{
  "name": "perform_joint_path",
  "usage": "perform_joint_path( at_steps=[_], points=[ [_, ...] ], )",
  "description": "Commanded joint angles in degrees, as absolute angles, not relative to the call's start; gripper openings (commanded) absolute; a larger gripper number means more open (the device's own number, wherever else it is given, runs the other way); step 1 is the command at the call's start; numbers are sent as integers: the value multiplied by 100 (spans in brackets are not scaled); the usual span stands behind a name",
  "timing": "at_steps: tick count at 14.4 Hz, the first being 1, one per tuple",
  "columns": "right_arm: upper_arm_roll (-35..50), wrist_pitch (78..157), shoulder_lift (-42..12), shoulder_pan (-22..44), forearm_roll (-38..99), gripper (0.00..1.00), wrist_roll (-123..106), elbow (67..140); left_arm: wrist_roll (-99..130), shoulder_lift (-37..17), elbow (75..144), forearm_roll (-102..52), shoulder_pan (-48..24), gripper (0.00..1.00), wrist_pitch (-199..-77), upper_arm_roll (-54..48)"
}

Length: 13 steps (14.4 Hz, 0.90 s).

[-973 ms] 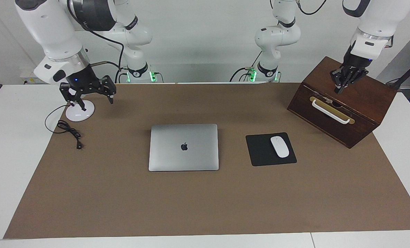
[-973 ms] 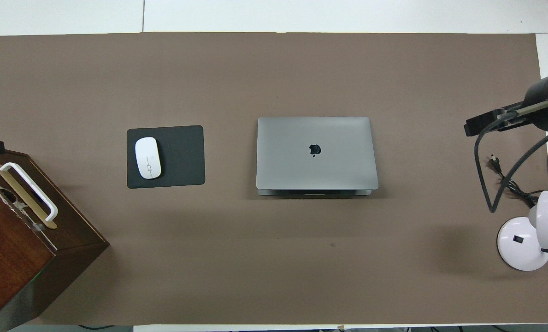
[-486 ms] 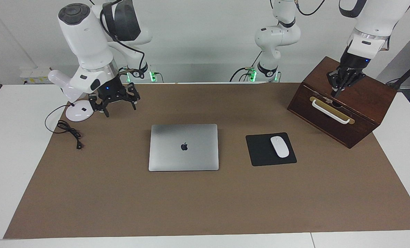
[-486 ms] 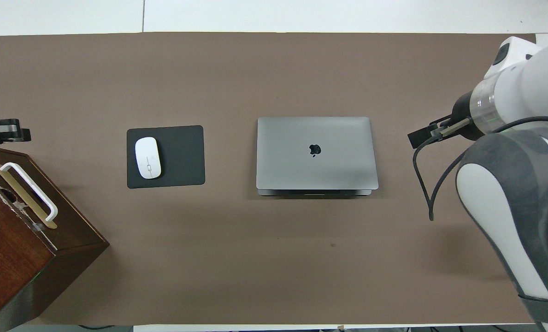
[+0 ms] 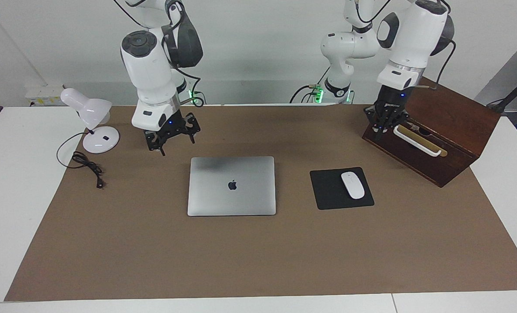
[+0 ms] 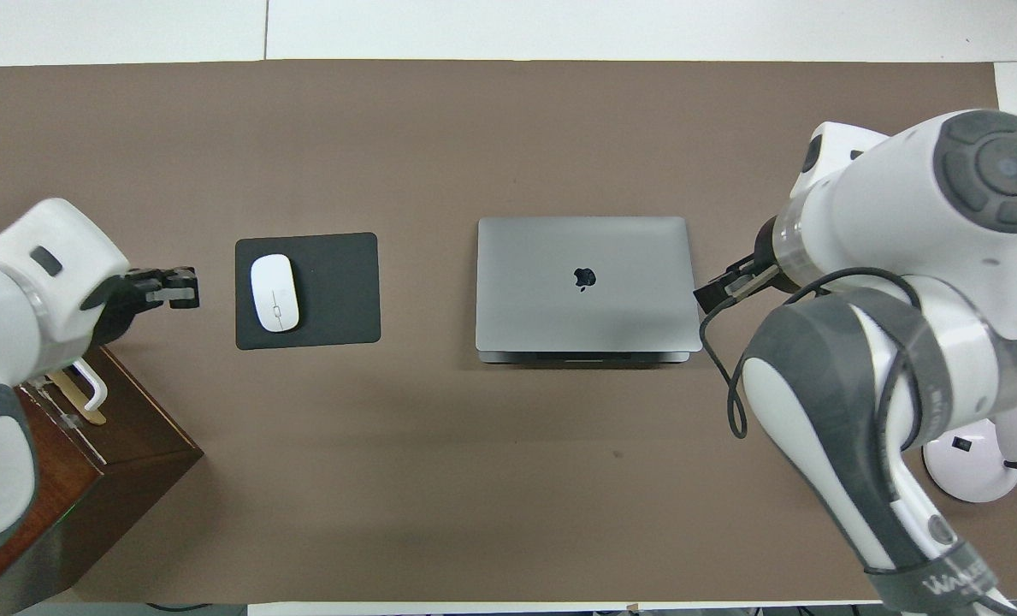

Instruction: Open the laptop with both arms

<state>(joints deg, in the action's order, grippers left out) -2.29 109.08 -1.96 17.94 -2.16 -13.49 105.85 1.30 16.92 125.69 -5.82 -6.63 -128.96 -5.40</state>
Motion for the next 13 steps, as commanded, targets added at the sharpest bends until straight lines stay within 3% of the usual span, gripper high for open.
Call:
perform_joint_path(
  at_steps=[1, 9, 13],
  points=[
    [-237, 11092, 9, 2117, -606, 100, -1468, 11030, 9, 2197, 13550, -686, -1167, 0, -13822, -448],
    [-237, 11899, 158, 2592, -1106, 100, -1459, 12207, -79, 2092, 14817, -685, -2196, 0, -16072, -439],
    [-237, 12532, 167, 2716, -1529, 100, -1441, 12787, -132, 1602, 15450, -677, -2723, 0, -17601, -439]
  ],
)
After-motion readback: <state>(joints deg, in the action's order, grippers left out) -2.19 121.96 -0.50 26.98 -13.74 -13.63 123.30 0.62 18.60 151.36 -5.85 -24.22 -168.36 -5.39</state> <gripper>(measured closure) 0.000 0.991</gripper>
